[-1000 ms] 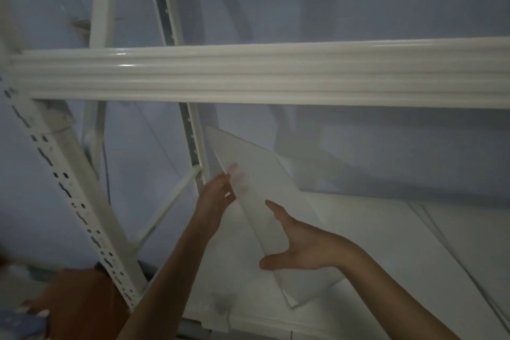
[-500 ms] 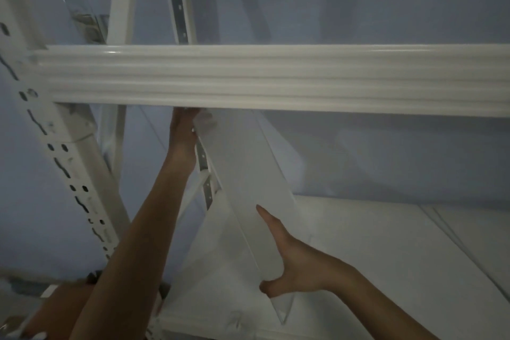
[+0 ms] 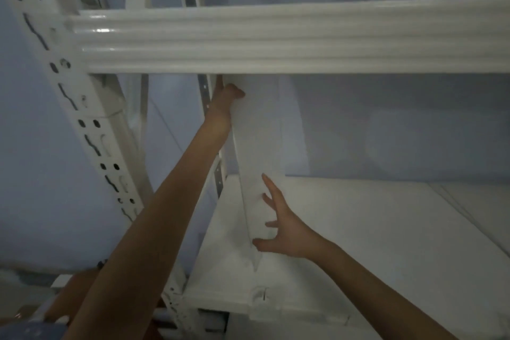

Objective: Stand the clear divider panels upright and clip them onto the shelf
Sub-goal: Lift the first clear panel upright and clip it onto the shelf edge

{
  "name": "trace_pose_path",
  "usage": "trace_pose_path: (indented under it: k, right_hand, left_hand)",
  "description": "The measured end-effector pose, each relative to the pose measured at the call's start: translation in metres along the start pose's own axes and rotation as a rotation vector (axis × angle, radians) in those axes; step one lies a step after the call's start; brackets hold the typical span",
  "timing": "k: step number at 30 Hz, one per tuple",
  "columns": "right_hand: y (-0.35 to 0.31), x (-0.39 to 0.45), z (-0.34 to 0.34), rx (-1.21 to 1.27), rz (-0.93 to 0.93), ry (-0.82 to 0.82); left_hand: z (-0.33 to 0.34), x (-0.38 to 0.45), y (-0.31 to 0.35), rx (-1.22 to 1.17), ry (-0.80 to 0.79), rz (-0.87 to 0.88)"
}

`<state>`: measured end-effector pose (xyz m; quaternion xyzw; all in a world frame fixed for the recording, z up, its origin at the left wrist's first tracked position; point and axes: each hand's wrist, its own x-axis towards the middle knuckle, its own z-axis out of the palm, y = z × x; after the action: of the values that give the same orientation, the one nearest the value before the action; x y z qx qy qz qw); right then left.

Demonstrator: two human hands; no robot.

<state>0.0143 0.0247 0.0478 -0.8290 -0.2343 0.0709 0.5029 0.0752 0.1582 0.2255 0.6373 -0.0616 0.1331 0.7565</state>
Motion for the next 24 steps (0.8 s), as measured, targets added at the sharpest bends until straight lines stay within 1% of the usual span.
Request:
trace_pose_path:
  k: [2, 4, 5, 6, 8, 9, 11, 15, 18, 24]
  right_hand:
    - [0.002, 0.004, 0.014, 0.015, 0.003, 0.094]
    - [0.003, 0.009, 0.025, -0.02, 0.0, 0.182]
    - [0.003, 0.01, 0.029, -0.039, -0.002, 0.214]
    - [0.003, 0.012, 0.032, -0.062, -0.007, 0.239]
    - [0.005, 0.013, 0.034, -0.092, -0.013, 0.277]
    - [0.006, 0.012, 0.034, -0.095, -0.012, 0.284]
    - [0.005, 0.009, 0.032, -0.082, -0.003, 0.277]
    - [-0.005, -0.008, 0.029, -0.012, 0.016, 0.212]
    - [-0.009, -0.02, 0.03, 0.007, 0.021, 0.196]
    - [-0.006, -0.034, 0.038, -0.016, 0.026, 0.206]
  left_hand:
    - [0.003, -0.012, -0.009, 0.064, -0.028, -0.058]
    - [0.002, -0.018, -0.019, 0.104, -0.028, -0.08]
    - [0.0, -0.023, -0.021, 0.111, -0.046, -0.121]
    - [0.002, -0.026, -0.023, 0.172, -0.077, -0.119]
    - [0.002, -0.032, -0.026, 0.233, -0.113, -0.051]
    - [0.003, -0.032, -0.024, 0.19, -0.103, -0.024]
    - [0.005, -0.031, -0.017, 0.093, -0.087, 0.093]
    - [0.006, -0.034, -0.007, 0.045, -0.188, 0.223]
    - [0.006, -0.035, -0.004, 0.103, -0.285, 0.288]
    - [0.009, -0.04, -0.008, 0.217, -0.375, 0.401]
